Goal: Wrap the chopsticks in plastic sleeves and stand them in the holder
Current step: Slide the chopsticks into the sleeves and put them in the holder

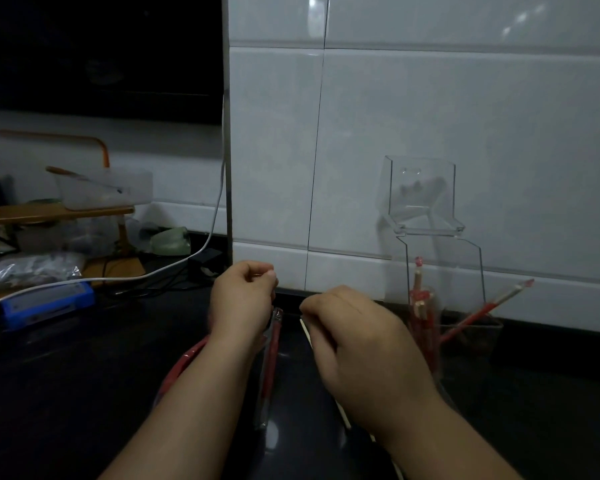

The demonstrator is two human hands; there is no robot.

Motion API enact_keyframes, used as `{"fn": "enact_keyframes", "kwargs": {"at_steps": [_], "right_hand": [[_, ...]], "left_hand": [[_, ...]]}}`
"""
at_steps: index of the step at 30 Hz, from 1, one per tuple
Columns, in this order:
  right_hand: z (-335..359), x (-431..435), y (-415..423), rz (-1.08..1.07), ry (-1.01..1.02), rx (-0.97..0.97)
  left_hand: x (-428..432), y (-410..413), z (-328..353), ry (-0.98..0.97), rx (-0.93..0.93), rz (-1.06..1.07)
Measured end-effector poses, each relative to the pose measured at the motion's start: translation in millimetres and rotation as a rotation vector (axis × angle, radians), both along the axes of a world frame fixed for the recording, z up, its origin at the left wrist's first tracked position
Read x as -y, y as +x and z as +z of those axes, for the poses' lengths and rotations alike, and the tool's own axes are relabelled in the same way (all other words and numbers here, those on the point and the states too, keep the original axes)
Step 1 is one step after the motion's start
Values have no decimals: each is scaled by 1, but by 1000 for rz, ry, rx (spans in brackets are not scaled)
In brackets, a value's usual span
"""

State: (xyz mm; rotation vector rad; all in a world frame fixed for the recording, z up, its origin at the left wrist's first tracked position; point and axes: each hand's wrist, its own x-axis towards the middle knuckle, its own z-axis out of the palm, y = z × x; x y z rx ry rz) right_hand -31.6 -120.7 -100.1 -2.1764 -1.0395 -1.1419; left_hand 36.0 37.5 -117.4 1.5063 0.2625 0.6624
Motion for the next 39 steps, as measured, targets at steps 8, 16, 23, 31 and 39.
{"fn": "enact_keyframes", "kwargs": {"at_steps": [8,16,23,31,39], "right_hand": [[-19,-9,24,-339,-213,-618],[-36,-19,35,-474,-312,-793],[-36,-20,34,-476,-262,-846],[-30,-19,29,-460,-245,-847],[-30,-20,30,-500,-266,-871]], "left_hand": [[-4,3,-10,596,-214,81],[-4,8,-26,1103,-520,95],[-2,13,-26,1103,-610,12],[-1,12,-20,690,-377,40],[-1,16,-25,147,-270,-113]]}}
